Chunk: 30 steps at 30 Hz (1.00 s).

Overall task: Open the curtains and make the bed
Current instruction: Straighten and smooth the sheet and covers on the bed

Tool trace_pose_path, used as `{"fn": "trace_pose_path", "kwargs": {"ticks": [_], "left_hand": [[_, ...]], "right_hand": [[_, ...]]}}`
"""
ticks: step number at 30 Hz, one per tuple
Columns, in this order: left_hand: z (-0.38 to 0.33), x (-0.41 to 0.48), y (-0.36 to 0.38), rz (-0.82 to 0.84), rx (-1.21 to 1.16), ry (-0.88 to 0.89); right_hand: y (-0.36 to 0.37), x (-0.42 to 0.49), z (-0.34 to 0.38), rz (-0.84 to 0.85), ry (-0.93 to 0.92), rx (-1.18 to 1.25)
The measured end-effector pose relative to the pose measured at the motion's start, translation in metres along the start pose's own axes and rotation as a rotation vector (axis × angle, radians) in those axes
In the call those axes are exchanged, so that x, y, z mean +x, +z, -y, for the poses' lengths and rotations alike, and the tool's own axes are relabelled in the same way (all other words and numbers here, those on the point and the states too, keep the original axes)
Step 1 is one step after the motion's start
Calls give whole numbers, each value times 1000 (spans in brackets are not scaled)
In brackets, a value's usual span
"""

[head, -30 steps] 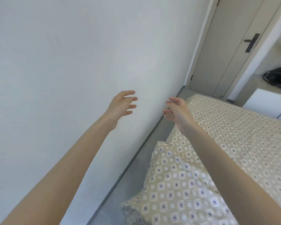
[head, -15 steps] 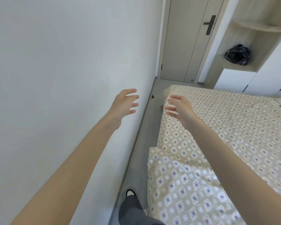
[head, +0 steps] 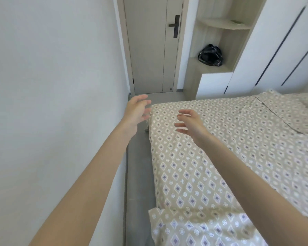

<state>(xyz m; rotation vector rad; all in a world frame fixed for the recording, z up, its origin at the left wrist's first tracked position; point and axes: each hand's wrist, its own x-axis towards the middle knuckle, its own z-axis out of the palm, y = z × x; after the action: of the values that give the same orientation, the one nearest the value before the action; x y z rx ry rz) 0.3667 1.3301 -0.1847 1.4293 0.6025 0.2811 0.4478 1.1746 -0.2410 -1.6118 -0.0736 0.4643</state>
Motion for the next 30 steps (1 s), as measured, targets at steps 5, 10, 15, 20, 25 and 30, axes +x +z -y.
{"fn": "trace_pose_path", "kwargs": {"ticks": [5,10,15,20,25,30], "left_hand": [[-10,108,50,127,-23,-48],[-12,234,91,221,-13,-74],[-20,381,119,284,83,-67],[-51,511,146,376,197,-117],[-72,588,178,467,310,-173],[-69,640,206,478,301,-150]], "right_hand": [[-33,73,8,-151,34,34],[-55,176,7,-279,76,45],[-48,305,15,-344,96,44],[-41,416,38,-407,131,66],[-51,482,54,-464,191,84],[-63,534,59,-492,219,80]]}}
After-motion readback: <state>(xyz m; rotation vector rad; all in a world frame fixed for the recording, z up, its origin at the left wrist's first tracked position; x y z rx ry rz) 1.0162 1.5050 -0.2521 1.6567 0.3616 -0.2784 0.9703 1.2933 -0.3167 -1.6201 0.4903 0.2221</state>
